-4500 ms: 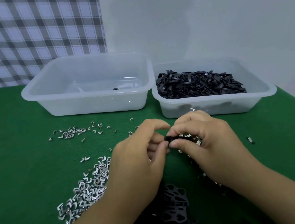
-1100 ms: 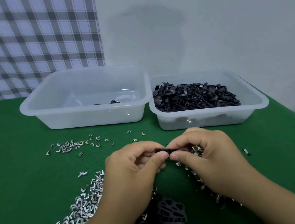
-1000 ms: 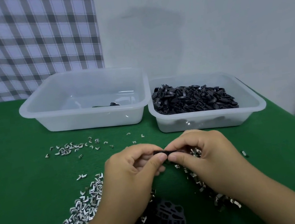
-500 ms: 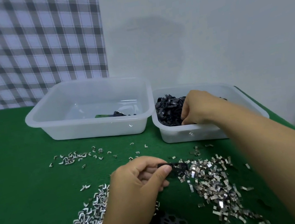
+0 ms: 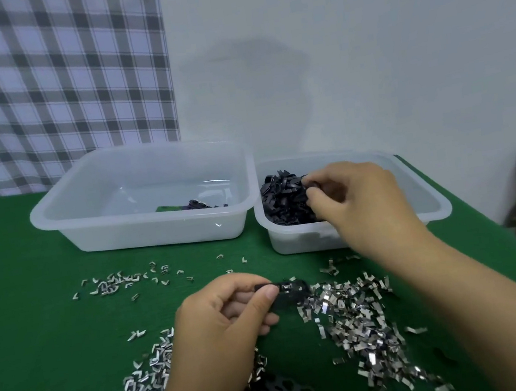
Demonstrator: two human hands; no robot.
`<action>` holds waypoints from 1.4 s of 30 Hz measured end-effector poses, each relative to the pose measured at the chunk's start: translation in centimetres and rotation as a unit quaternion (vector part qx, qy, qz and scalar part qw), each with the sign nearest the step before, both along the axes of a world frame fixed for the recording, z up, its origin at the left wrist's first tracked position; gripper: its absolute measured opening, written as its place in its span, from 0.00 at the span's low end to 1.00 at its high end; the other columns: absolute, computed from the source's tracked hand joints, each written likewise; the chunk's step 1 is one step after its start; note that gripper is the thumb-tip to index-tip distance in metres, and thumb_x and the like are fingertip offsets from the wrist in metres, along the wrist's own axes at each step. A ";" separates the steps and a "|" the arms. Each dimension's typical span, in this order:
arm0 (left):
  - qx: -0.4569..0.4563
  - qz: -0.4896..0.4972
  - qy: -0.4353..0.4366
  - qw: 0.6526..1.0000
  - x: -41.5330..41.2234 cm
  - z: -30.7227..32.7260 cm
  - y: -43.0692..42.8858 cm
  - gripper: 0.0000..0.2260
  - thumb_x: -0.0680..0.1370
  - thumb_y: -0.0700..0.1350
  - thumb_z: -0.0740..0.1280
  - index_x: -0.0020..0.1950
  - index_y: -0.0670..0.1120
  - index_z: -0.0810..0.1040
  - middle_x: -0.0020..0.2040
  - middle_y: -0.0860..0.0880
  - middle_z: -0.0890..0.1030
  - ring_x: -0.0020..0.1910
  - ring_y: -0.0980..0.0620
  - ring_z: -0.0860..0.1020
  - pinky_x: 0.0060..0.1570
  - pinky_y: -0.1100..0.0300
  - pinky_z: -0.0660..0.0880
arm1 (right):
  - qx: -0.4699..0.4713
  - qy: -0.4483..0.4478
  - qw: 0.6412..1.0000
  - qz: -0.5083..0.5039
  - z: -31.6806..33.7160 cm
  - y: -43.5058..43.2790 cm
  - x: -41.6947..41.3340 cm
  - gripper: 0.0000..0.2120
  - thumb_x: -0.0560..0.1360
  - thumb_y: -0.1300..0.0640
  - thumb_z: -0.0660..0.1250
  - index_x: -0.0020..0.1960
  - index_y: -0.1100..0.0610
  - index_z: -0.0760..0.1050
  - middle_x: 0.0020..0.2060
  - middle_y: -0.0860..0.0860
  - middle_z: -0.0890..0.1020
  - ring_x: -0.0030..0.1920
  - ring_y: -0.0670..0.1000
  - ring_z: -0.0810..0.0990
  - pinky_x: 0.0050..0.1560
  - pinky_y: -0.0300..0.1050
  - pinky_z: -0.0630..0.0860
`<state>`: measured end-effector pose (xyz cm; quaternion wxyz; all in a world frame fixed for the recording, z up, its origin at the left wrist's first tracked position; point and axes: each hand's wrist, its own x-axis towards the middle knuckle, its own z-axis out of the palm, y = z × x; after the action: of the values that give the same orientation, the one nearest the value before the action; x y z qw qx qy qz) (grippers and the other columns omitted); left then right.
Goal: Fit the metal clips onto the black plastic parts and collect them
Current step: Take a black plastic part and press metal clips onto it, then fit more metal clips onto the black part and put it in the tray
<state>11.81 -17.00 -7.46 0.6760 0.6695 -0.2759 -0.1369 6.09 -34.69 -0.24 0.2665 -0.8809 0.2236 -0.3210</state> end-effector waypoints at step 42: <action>-0.033 -0.048 0.010 0.998 -0.5 0.8 0.1 0.08 0.75 0.40 0.67 0.47 0.52 0.83 0.40 0.49 0.85 0.37 0.52 0.84 0.36 0.65 0.79 | 0.087 -0.030 0.994 0.062 -3.2 5.1 -4.9 0.07 0.70 0.56 0.67 0.43 0.45 0.80 0.33 0.42 0.81 0.33 0.41 0.76 0.34 0.31 0.72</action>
<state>11.33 -16.94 -6.67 0.6931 0.6312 -0.3059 -0.1665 1.16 -29.62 -3.42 0.3684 -0.8564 0.1876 -0.3093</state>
